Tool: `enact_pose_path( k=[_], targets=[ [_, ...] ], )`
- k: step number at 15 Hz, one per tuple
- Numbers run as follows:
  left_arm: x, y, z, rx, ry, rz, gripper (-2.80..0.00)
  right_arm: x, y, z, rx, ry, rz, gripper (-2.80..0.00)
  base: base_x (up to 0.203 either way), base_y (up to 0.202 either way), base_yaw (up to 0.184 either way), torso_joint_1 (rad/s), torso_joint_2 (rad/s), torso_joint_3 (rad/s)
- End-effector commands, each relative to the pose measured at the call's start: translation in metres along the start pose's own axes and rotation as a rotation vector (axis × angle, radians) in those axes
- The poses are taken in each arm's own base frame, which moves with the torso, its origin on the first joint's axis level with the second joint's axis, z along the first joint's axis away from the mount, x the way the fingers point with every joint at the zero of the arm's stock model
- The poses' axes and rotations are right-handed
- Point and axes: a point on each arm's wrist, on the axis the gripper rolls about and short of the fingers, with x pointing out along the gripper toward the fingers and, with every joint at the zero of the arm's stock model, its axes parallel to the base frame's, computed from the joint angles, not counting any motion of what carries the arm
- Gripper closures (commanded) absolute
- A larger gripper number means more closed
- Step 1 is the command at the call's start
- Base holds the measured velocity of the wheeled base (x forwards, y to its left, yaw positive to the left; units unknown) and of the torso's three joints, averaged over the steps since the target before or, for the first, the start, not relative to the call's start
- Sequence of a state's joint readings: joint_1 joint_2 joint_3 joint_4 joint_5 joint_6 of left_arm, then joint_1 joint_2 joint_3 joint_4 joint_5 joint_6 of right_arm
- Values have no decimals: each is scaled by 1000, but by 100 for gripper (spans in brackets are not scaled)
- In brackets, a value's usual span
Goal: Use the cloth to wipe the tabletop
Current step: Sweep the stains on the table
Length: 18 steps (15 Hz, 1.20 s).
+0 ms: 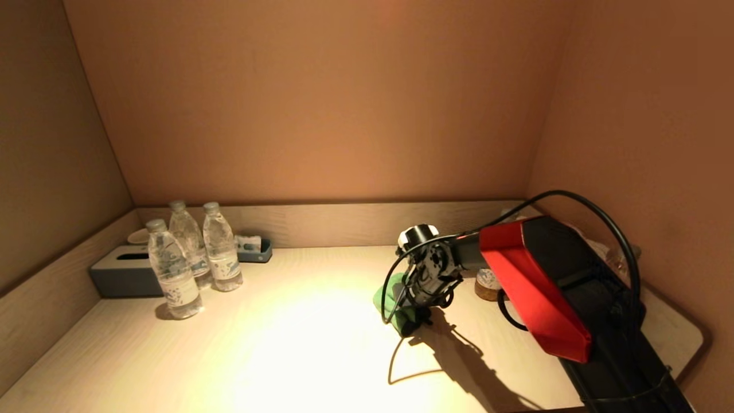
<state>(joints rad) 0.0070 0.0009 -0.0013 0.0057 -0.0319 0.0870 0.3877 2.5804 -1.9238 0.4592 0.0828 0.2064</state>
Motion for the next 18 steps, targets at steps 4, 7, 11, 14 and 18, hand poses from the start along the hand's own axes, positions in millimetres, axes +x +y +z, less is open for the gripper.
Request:
enact_pose_path(
  k=[4, 7, 11, 14, 18],
  targets=[
    [0, 0, 0, 0, 1, 0, 0, -1, 40, -11, -72, 19, 35, 0, 0, 0, 0, 0, 0, 0],
    [0, 0, 0, 0, 1, 0, 0, -7, 60, -16, -110, 27, 53, 0, 0, 0, 0, 0, 0, 0],
    [0, 0, 0, 0, 2, -1, 0, -18, 84, -28, -158, 50, 76, 0, 0, 0, 0, 0, 0, 0],
    [0, 0, 0, 0, 1, 0, 0, -27, 109, -43, -213, 67, 101, 0, 0, 0, 0, 0, 0, 0],
    [0, 0, 0, 0, 1, 0, 0, -40, 131, -60, -268, 86, 124, 0, 0, 0, 0, 0, 0, 0]
  ],
)
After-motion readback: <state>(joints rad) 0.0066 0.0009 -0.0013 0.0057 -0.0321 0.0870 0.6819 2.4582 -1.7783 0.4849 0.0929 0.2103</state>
